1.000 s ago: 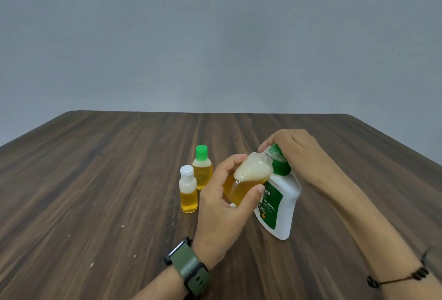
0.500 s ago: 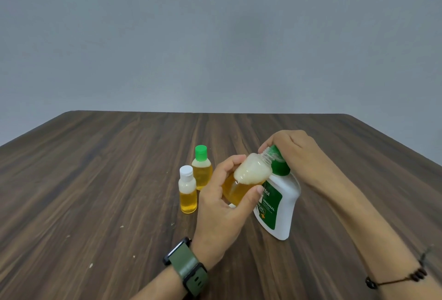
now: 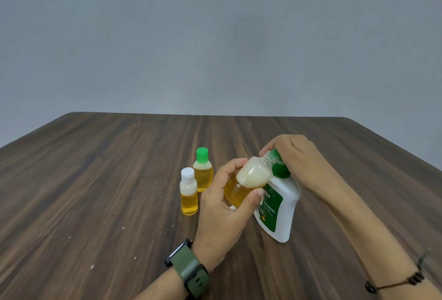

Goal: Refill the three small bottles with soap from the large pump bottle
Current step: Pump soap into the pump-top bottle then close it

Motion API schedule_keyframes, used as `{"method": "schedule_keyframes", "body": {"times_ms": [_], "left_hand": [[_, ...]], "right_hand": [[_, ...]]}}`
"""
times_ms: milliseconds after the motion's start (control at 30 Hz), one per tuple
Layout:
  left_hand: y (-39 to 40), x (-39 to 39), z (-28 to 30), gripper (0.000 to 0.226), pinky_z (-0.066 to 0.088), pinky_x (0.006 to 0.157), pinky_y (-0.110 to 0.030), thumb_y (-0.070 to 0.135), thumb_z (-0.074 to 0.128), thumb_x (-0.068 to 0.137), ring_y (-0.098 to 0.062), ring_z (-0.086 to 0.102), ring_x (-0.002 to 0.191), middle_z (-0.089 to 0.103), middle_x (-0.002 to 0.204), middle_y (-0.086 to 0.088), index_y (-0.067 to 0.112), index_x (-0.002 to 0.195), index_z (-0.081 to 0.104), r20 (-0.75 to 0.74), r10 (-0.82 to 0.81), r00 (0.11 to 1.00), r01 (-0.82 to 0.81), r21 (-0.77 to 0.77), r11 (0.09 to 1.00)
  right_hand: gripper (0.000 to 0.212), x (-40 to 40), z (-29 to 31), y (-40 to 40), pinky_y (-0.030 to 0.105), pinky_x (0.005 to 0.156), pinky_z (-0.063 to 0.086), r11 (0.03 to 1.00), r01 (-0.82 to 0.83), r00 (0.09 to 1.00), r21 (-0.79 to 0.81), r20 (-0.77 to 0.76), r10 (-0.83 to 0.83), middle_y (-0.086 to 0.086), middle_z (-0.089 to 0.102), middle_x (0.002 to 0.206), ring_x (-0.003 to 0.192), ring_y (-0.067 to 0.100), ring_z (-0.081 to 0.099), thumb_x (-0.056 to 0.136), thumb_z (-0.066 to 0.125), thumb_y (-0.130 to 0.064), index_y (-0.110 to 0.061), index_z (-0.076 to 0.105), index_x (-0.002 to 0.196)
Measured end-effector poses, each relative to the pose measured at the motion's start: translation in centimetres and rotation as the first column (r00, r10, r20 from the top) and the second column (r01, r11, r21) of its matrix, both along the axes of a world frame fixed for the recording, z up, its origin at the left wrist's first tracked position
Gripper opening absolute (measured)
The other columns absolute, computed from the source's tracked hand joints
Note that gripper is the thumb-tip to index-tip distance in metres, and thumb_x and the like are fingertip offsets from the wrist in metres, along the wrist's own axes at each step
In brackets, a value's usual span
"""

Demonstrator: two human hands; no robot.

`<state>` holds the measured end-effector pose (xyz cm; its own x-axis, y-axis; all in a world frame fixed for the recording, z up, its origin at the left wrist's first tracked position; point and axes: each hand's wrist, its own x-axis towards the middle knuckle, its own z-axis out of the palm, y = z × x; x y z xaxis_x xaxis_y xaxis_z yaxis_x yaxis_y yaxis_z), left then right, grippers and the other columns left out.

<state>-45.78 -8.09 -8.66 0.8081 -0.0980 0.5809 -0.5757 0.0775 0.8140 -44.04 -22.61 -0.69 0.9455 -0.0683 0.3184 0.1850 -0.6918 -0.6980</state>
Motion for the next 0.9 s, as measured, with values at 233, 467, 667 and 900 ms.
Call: {"method": "schedule_keyframes", "body": {"times_ms": [233,467,667,900], "left_hand": [[0.0,-0.1,0.4,0.044,0.050,0.080,-0.013,0.038,0.066,0.072,-0.002,0.058,0.106,0.059,0.113,0.024,0.035,0.114,0.051,0.012,-0.009,1.000,0.010,-0.011,1.000],[0.0,-0.1,0.1,0.043,0.049,0.079,-0.010,0.033,0.070,0.074,0.003,0.055,0.107,0.056,0.111,0.032,0.037,0.112,0.050,-0.009,0.011,1.000,-0.011,0.022,1.000],[0.0,-0.1,0.2,0.045,0.051,0.080,-0.015,0.040,0.067,0.071,-0.001,0.057,0.107,0.058,0.113,0.028,0.036,0.113,0.050,-0.018,-0.001,1.000,0.001,0.000,1.000],[0.0,-0.2,0.5,0.044,0.049,0.079,-0.010,0.029,0.070,0.075,0.003,0.055,0.107,0.057,0.111,0.032,0.035,0.113,0.050,0.003,0.019,1.000,-0.019,0.015,1.000]], "right_hand": [[0.040,-0.1,1.0,-0.1,0.031,0.066,0.035,0.999,-0.034,0.999,0.001,0.001,0.034,0.028,0.062,0.098,0.081,0.042,0.051,0.095,0.033,-0.014,0.015,0.060,0.094],[0.039,0.0,-0.1,-0.1,0.025,0.059,0.038,1.000,-0.011,1.000,-0.018,0.025,0.011,0.011,0.064,0.087,0.073,0.019,0.053,0.096,0.032,-0.014,0.006,0.065,0.091],[0.039,-0.1,0.6,0.0,0.026,0.061,0.039,0.999,-0.035,0.999,-0.035,0.032,0.036,0.014,0.065,0.089,0.078,0.027,0.057,0.096,0.033,-0.015,0.006,0.065,0.091],[0.039,0.1,0.8,-0.1,0.026,0.062,0.040,0.999,-0.015,0.999,-0.049,0.046,0.017,0.013,0.065,0.092,0.078,0.026,0.057,0.097,0.032,-0.014,0.007,0.065,0.093]]}}
